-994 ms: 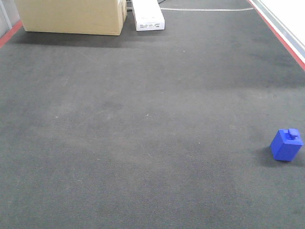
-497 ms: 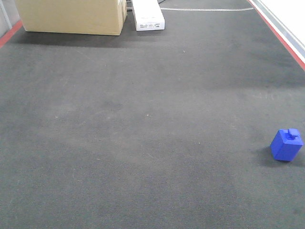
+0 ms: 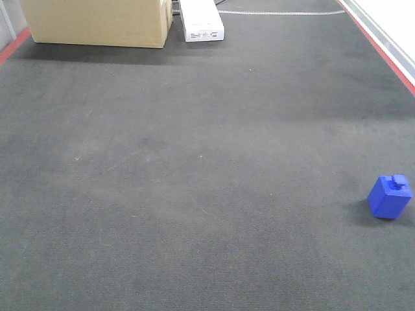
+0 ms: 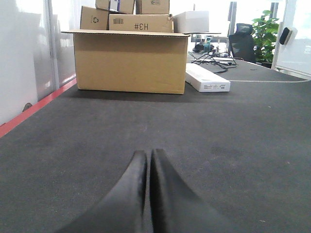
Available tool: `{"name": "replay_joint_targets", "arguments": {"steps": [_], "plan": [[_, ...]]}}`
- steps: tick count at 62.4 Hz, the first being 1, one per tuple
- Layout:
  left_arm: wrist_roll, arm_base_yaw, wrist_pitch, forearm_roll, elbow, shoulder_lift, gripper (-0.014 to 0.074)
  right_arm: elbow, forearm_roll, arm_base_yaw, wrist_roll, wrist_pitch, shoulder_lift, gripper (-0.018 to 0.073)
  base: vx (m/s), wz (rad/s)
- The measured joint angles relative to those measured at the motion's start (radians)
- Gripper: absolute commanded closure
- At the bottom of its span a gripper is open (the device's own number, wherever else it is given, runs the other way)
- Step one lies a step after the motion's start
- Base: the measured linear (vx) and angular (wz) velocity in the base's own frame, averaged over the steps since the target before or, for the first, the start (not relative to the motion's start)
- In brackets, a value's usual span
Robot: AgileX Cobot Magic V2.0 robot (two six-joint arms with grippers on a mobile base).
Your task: Pour parts from conveyor to right shelf
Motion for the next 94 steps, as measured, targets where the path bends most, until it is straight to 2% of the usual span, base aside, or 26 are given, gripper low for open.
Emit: {"name": "replay_joint_targets", "arguments": {"steps": [15,36,46,58,69,75,81,94], "plan": [[0.000,0.000,0.000,0.000,0.000,0.000,0.0603,-0.141,0.015,0.000,0.007,0.260,0.293,0.0569,0.00,0.00],[0.000,0.000,0.000,0.000,0.000,0.000,0.0603,-0.145,0.057,0.000,0.010,0.296,0.420,0.0553,0.00,0.00],[0.000,0.000,0.000,0.000,0.000,0.000,0.0603,-0.177,0.054,0.000,0.010,0.311,0.430,0.0445,0.00,0.00],[0.000,0.000,0.000,0.000,0.000,0.000,0.0603,-0.280,0.027,0.000,0.025,0.404,0.506,0.0211,0.00,0.00],[0.000,0.000,0.000,0.000,0.000,0.000,0.0603,-0.376,-0.074,0.000,0.174,0.472,0.607,0.0074,0.00,0.00],[0.000,0.000,0.000,0.000,0.000,0.000,0.0603,-0.445,-0.165,0.000,0.247,0.533,0.686,0.0043,0.00,0.00],[0.000,0.000,0.000,0.000,0.000,0.000,0.0603,-0.503,-0.231,0.000,0.268,0.598,0.775,0.0040,0.00,0.00],[0.000,0.000,0.000,0.000,0.000,0.000,0.0603,-0.620,-0.257,0.000,0.271,0.653,0.985,0.0039,0.00,0.00]]}}
